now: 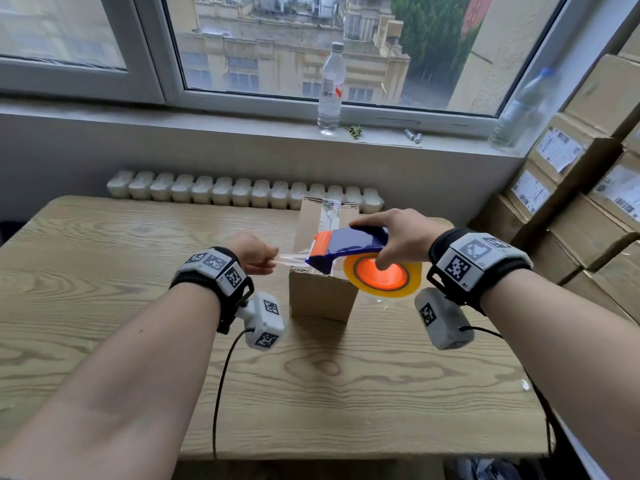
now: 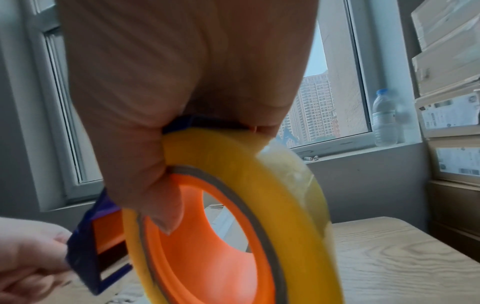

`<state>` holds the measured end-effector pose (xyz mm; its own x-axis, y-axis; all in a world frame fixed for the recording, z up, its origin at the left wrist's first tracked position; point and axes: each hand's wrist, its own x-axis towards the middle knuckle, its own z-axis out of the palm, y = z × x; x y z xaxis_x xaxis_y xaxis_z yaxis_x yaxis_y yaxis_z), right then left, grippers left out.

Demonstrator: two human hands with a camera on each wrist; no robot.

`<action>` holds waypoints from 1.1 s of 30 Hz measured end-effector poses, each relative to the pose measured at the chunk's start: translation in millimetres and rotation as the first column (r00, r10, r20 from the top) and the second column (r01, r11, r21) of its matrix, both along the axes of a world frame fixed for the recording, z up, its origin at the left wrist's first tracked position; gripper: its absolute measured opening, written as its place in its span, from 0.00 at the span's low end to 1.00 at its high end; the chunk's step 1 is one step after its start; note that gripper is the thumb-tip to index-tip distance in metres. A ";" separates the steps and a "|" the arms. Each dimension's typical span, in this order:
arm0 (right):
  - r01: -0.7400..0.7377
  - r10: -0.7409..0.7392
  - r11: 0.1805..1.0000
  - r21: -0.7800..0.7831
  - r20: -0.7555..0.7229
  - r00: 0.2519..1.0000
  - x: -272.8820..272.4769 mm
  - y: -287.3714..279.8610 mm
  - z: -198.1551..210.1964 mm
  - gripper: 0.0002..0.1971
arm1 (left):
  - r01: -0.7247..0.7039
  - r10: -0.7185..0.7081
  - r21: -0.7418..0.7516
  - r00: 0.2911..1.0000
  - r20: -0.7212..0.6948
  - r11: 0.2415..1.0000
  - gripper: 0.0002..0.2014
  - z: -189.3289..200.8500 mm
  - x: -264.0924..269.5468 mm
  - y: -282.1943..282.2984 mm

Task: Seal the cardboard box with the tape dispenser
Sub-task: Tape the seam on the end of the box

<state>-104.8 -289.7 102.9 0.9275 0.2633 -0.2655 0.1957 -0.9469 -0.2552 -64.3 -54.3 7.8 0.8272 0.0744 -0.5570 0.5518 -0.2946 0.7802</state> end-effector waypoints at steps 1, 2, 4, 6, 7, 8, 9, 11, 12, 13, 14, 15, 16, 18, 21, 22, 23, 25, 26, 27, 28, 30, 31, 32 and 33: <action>-0.003 0.003 1.000 -0.007 -0.008 1.000 -0.3 -3.7 0.2 0.40 | 0.003 -0.004 -0.018 1.000 -0.006 1.000 0.07 -2.8 -3.4 0.6; -0.008 0.008 1.000 0.000 -0.014 1.000 -0.2 -5.9 0.6 0.40 | -0.001 0.001 -0.018 1.000 0.007 1.000 0.08 -6.3 -5.1 -0.2; -0.022 0.023 1.000 0.022 -0.018 1.000 0.0 -7.1 -0.3 0.38 | -0.015 0.013 0.030 0.998 0.065 0.999 0.11 -14.5 -5.7 -4.1; -0.036 0.036 0.999 0.025 -0.014 0.999 0.0 -4.7 -2.7 0.35 | -0.028 0.022 0.063 0.995 0.095 0.998 0.14 -22.1 -5.5 -7.4; -0.049 0.050 0.999 0.023 -0.011 0.999 1.3 -2.2 -5.2 0.34 | -0.036 0.029 0.070 0.995 0.096 0.997 0.15 -25.7 -5.1 -8.1; -0.068 0.068 0.997 0.020 -0.006 0.998 2.7 0.9 -8.0 0.34 | -0.044 0.036 0.079 0.995 0.096 0.996 0.15 -29.3 -4.9 -8.4; -0.085 0.085 0.996 0.012 -0.003 0.996 4.4 4.4 -10.7 0.34 | -0.053 0.044 0.087 0.994 0.095 0.995 0.16 -32.3 -4.7 -8.7; -0.090 0.090 0.996 0.001 -0.006 0.996 7.6 9.1 -14.0 0.35 | -0.078 0.068 0.096 0.992 0.106 0.992 0.16 -36.1 -4.1 -9.9; -0.086 0.086 0.996 0.000 -0.009 0.996 9.2 10.0 -14.9 0.34 | -0.089 0.079 0.091 0.991 0.108 0.992 0.16 -37.7 -3.2 -10.3; -0.085 0.085 0.996 -0.002 -0.011 0.996 10.9 10.3 -15.5 0.34 | -0.097 0.088 0.080 0.990 0.106 0.992 0.16 -39.1 -2.3 -10.2; -0.086 0.086 0.996 -0.007 -0.011 0.996 12.6 10.1 -16.0 0.34 | -0.103 0.096 0.068 0.990 0.101 0.992 0.15 -40.0 -1.0 -10.1; -0.087 0.086 0.996 -0.014 -0.011 0.996 14.2 10.1 -16.6 0.34 | -0.107 0.101 0.058 0.990 0.095 0.993 0.15 -40.5 0.0 -10.0; -0.086 0.086 0.996 -0.019 -0.013 0.996 15.5 10.2 -17.0 0.34 | -0.108 0.102 0.056 0.991 0.092 0.993 0.15 -40.8 0.8 -9.9; -0.087 0.087 0.996 -0.025 -0.017 0.996 17.3 11.2 -17.9 0.34 | -0.094 0.088 0.070 0.993 0.082 0.993 0.15 -42.8 2.9 -9.4; -0.092 0.092 0.996 -0.019 -0.022 0.996 18.9 12.7 -17.9 0.34 | -0.072 0.063 0.107 0.995 0.082 0.992 0.16 -44.3 2.7 -8.2; -0.092 0.092 0.996 -0.015 -0.024 0.995 19.3 12.9 -17.9 0.34 | -0.067 0.058 0.117 0.995 0.081 0.991 0.19 -44.4 2.5 -7.8; -0.093 0.093 0.996 -0.012 -0.026 0.995 19.9 12.9 -18.1 0.34 | -0.059 0.050 0.125 0.996 0.076 0.990 0.21 -44.7 2.7 -7.8; -0.094 0.094 0.995 -0.014 -0.026 0.995 21.1 13.1 -18.8 0.34 | -0.050 0.040 0.140 0.996 0.075 0.989 0.22 -44.8 3.5 -7.9; -0.094 0.094 0.995 -0.014 -0.028 0.995 21.6 12.8 -19.1 0.34 | -0.050 0.039 0.143 0.996 0.076 0.988 0.22 -45.0 4.3 -8.1; -0.093 0.092 0.996 -0.014 -0.031 0.995 22.1 12.5 -19.6 0.34 | -0.050 0.040 0.144 0.996 0.075 0.988 0.22 -44.8 5.2 -8.4; -0.090 0.089 0.996 -0.014 -0.034 0.995 22.3 12.4 -20.0 0.34 | -0.048 0.038 0.147 0.997 0.071 0.988 0.22 -45.0 6.0 -8.5; -0.088 0.087 0.996 -0.018 -0.042 0.995 23.2 12.5 -21.0 0.34 | -0.037 0.028 0.159 0.998 0.061 0.987 0.22 -47.1 7.4 -8.2; -0.091 0.090 0.996 -0.023 -0.047 0.995 23.8 12.8 -21.8 0.34 | -0.026 0.018 0.167 0.999 0.052 0.986 0.22 -48.4 7.7 -8.4; -0.096 0.095 0.995 -0.029 -0.052 0.994 24.8 13.3 -22.4 0.34 | -0.017 0.010 0.175 0.999 0.043 0.984 0.22 -49.7 7.9 -8.6; -0.101 0.099 0.994 -0.032 -0.056 0.994 25.8 13.8 -23.0 0.34 | -0.007 0.001 0.183 0.999 0.034 0.983 0.21 -51.7 8.2 -8.9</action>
<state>-78.9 -275.9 79.8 0.8809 0.3434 -0.3258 0.2763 -0.9319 -0.2349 -56.0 -63.2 -43.9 0.8448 0.1762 -0.5053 0.5276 -0.4321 0.7314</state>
